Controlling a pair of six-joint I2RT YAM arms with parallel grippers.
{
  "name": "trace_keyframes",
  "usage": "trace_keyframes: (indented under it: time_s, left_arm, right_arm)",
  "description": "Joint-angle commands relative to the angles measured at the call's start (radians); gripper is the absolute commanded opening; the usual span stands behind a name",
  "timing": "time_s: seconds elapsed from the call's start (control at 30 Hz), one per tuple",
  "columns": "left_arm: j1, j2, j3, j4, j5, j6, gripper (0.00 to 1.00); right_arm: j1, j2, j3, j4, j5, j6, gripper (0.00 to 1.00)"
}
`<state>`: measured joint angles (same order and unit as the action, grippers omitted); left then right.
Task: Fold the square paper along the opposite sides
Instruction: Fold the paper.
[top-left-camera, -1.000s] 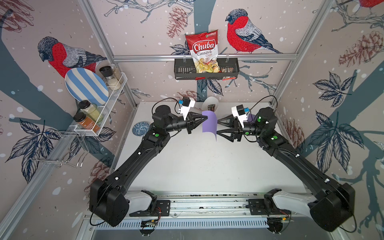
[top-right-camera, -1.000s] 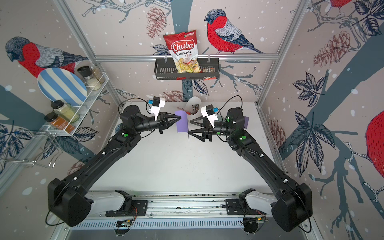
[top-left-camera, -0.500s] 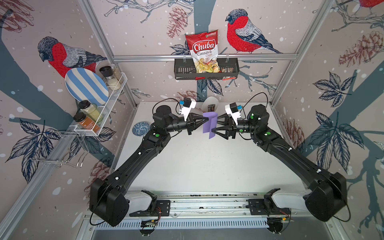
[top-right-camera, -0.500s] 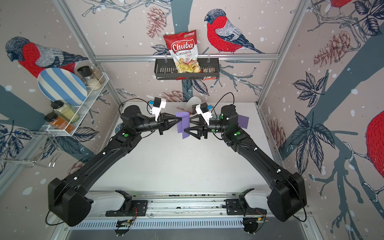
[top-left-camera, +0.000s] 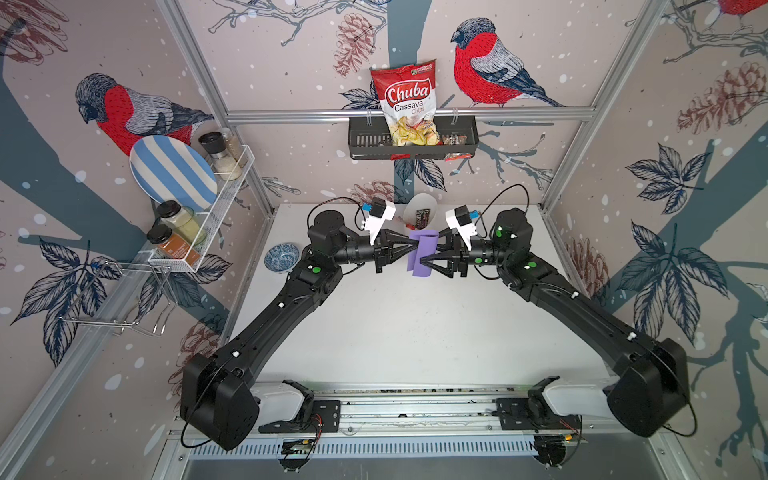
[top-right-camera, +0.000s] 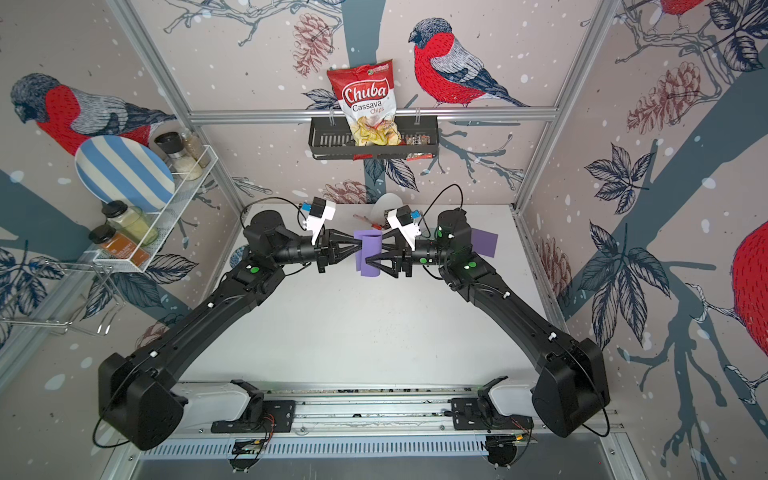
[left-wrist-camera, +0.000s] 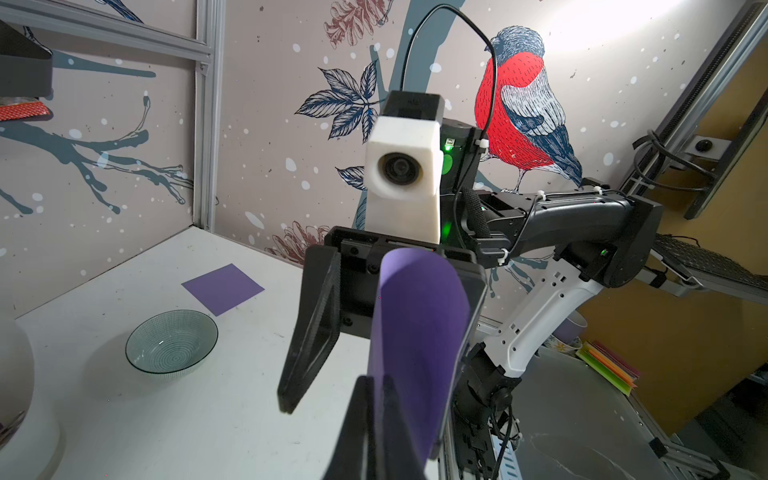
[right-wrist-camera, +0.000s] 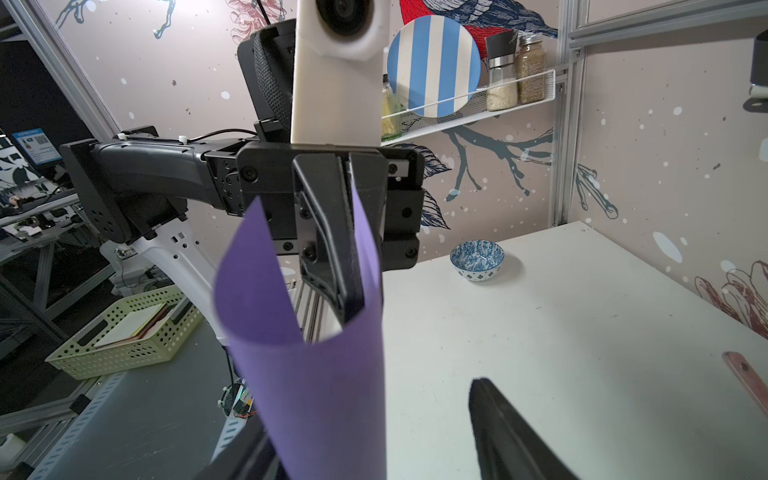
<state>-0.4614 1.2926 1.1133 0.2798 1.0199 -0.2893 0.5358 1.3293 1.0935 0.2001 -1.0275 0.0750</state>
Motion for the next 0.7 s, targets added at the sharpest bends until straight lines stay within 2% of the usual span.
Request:
trace_keyframes:
  time_s: [0.0, 0.67]
  left_arm:
    - [-0.002, 0.002, 0.008, 0.037, 0.028, -0.007, 0.00]
    - [-0.005, 0.011, 0.005, 0.041, 0.036, -0.007, 0.00]
  right_arm:
    - [0.005, 0.005, 0.005, 0.013, -0.008, -0.010, 0.66]
    - [0.018, 0.022, 0.009, 0.022, -0.012, -0.008, 0.61]
